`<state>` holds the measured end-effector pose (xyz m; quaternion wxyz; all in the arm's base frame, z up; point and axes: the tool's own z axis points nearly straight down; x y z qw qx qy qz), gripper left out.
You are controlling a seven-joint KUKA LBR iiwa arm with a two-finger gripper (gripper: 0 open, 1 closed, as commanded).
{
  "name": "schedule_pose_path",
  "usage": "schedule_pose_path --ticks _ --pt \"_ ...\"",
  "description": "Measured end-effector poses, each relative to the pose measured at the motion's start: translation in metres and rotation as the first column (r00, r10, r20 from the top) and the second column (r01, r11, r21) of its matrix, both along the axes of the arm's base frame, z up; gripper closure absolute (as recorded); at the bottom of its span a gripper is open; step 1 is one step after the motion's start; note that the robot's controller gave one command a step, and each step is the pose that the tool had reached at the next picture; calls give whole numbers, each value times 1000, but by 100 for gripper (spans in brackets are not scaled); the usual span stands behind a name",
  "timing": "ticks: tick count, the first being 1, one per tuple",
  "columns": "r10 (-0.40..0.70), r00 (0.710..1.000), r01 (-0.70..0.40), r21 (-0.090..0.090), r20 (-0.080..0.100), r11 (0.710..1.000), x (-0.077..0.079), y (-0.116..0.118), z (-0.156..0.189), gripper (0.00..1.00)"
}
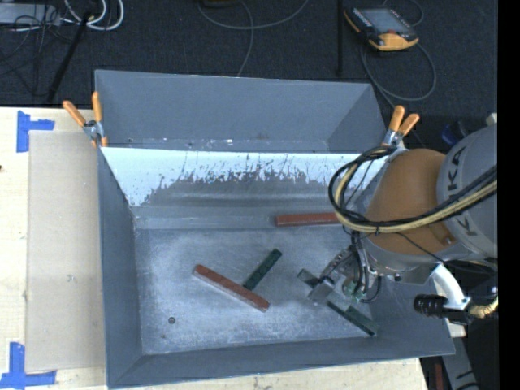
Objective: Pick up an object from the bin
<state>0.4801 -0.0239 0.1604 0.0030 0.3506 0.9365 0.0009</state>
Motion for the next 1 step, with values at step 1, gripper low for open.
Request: schedule_pose_path --ticks 1 --pt "5 1000 -5 0 -5 1000 0 0 19 100"
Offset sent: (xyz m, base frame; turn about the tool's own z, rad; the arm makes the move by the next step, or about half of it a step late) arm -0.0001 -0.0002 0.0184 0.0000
